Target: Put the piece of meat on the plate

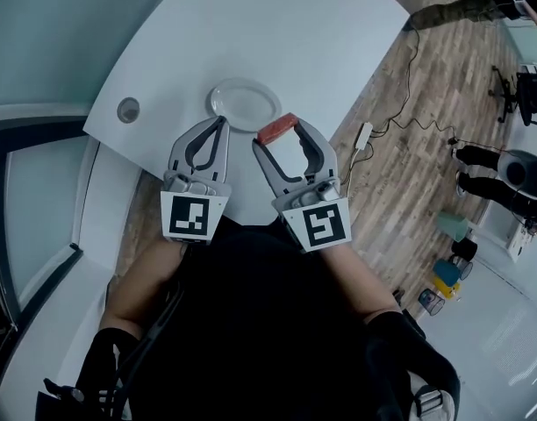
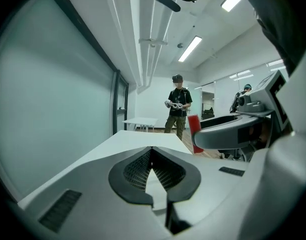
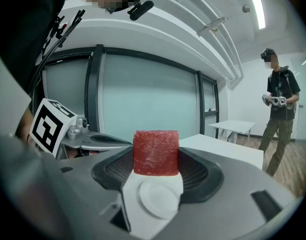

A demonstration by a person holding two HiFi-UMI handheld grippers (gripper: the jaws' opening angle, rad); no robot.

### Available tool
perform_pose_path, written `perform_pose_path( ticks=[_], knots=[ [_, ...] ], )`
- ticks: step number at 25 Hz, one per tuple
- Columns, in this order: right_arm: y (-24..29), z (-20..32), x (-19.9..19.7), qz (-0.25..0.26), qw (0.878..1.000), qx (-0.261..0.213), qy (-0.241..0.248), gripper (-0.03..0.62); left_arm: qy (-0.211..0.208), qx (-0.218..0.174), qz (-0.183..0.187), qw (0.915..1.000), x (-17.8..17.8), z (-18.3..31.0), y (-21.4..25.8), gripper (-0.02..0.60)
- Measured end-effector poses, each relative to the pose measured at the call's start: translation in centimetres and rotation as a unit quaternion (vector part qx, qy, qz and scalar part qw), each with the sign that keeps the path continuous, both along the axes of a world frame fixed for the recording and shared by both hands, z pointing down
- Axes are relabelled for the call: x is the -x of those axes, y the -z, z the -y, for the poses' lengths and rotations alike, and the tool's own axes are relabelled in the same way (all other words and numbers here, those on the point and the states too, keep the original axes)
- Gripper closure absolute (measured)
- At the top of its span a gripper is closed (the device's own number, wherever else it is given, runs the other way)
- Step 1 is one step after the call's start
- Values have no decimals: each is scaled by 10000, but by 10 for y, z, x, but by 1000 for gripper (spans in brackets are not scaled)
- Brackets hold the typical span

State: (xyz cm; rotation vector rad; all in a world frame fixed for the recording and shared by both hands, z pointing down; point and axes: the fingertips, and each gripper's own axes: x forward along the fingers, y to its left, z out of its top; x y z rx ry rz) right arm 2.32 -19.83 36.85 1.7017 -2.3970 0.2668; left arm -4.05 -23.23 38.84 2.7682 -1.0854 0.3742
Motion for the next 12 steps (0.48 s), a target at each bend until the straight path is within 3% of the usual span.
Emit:
perform_pose_path(
  ticks=[12],
  knots=[
    [-79, 23, 7, -129, 9951, 851, 478, 315, 82, 387, 540, 9978, -5, 21, -64, 594]
  ],
)
